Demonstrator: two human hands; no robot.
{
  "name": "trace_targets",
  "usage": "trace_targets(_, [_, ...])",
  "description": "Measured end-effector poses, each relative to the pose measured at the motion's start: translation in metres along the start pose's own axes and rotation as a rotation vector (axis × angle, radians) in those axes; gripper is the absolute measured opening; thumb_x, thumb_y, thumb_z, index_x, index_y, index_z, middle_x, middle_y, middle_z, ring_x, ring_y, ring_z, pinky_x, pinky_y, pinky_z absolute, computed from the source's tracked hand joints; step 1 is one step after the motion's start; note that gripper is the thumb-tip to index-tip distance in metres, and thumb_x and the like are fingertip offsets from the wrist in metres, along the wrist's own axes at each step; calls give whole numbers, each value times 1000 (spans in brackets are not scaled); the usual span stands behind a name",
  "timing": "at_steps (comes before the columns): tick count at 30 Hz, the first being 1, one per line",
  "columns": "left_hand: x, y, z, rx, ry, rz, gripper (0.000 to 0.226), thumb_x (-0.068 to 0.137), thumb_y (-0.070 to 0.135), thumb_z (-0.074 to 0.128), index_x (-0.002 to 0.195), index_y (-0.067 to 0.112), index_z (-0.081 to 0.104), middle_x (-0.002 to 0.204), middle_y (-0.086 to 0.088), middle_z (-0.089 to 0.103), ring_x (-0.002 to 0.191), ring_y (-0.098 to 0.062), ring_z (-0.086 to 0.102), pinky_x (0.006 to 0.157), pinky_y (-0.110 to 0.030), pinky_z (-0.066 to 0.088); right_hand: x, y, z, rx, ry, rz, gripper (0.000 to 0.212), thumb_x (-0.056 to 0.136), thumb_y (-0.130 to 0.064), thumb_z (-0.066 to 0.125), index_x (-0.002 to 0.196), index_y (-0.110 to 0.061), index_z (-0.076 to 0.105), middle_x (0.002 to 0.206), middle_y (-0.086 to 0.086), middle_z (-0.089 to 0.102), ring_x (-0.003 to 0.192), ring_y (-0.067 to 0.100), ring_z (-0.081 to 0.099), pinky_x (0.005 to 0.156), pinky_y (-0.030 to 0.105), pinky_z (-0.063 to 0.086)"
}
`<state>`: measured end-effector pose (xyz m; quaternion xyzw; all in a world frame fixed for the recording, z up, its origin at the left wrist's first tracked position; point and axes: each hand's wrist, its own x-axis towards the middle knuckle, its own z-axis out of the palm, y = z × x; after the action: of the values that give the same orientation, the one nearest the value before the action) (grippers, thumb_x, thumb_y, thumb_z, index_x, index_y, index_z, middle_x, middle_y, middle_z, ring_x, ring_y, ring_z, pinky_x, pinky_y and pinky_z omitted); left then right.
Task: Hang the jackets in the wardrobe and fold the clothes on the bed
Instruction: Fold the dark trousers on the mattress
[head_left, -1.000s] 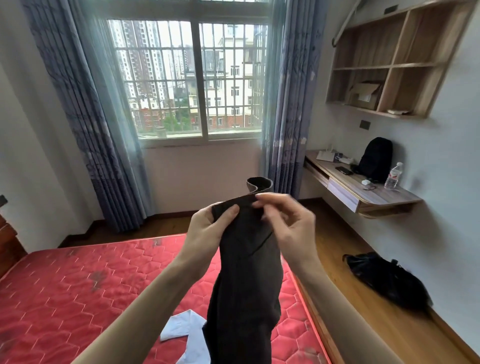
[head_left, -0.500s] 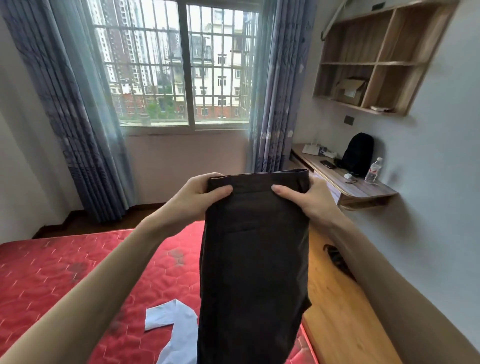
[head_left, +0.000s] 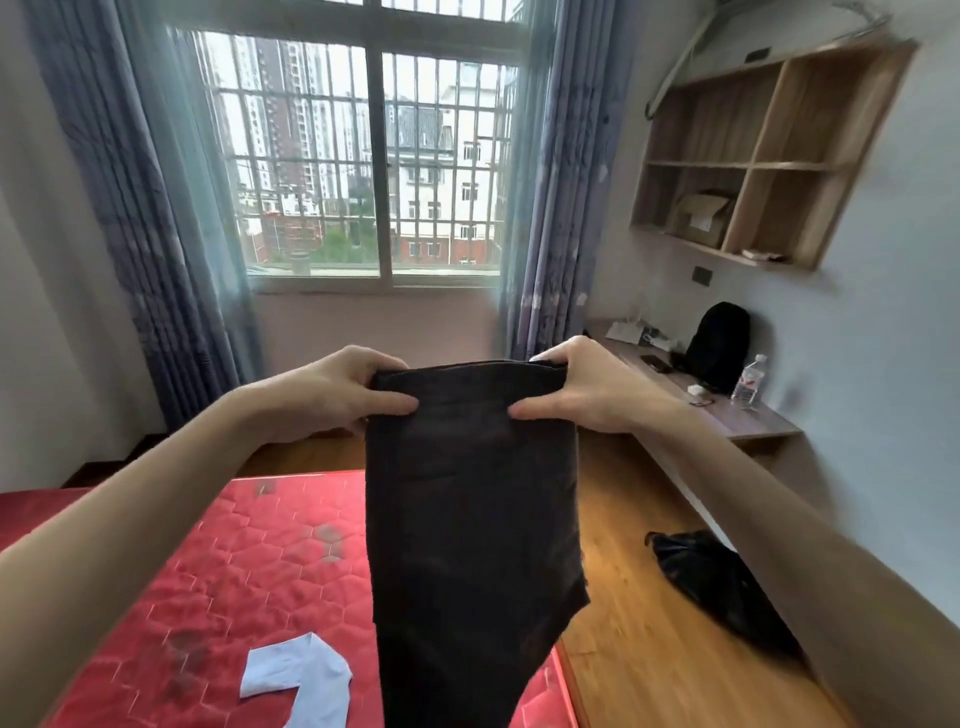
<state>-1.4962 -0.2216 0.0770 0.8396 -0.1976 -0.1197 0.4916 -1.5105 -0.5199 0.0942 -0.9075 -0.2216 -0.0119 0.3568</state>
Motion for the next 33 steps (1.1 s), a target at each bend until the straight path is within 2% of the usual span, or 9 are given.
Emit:
trace_targets(3, [-16,-14,9,-37,-342,-227,24,100,9,68,122,3,73,120,-18,75,111,-33,73,94,-40,62,-17,10,19,38,-292,135,33,81,-33,90,105,-13,80,99,1,80,92,16,78,84,35,63])
trace_targets(6, [-22,-29,20,-35,-607,-354,28,102,11,66,128,3,70,123,-17,74,105,-28,74,83,-32,63,-29,14,36,18,-567,240,36,80,-40,90,107,-19,77,105,-2,80,99,16,76,92,38,60])
trace_targets(9, [-25,-36,26,-93,-747,-402,27,103,9,62,128,-1,68,115,-14,73,95,-22,75,74,-27,62,-37,8,44,43,-745,324,51,74,-44,92,117,-27,72,115,-5,77,108,16,74,103,44,56])
trace_targets(12, [-20,-39,15,-143,-765,-380,31,101,9,65,129,-6,65,115,-16,73,94,-22,75,79,-32,64,-27,1,43,151,-791,360,38,84,-22,86,119,-21,72,113,-1,78,105,17,75,98,40,59])
trace_targets(17, [17,-57,-19,-11,-423,-388,26,102,11,65,123,-1,71,115,-20,76,103,-32,74,88,-37,64,31,26,49,196,-526,283,30,86,-15,84,114,-8,76,107,8,80,100,25,77,84,37,62])
trace_targets(20, [56,-78,-32,234,-145,-393,19,101,19,68,111,4,74,96,-15,79,81,-27,76,73,-33,65,80,48,69,28,-262,201,17,85,-14,84,101,-9,80,90,1,80,85,16,77,66,25,58])
trace_targets(23, [100,-90,-45,649,54,-324,25,102,30,67,99,7,74,74,-8,72,58,-23,70,60,-32,59,131,63,85,-241,-67,116,8,83,-20,81,89,-26,80,75,-8,73,86,20,74,74,32,56])
trace_targets(27, [145,-77,-74,851,354,-148,23,105,32,60,111,18,77,101,-7,76,90,-30,70,82,-39,55,192,59,66,-429,208,41,14,92,-25,73,104,-24,80,94,2,75,99,31,69,79,38,51])
trace_targets(33, [191,-25,-115,980,718,175,32,111,35,44,116,17,71,106,-10,72,98,-37,66,76,-40,46,255,40,2,-528,620,-117,19,100,-24,65,101,-9,76,95,14,75,94,39,67,72,37,41])
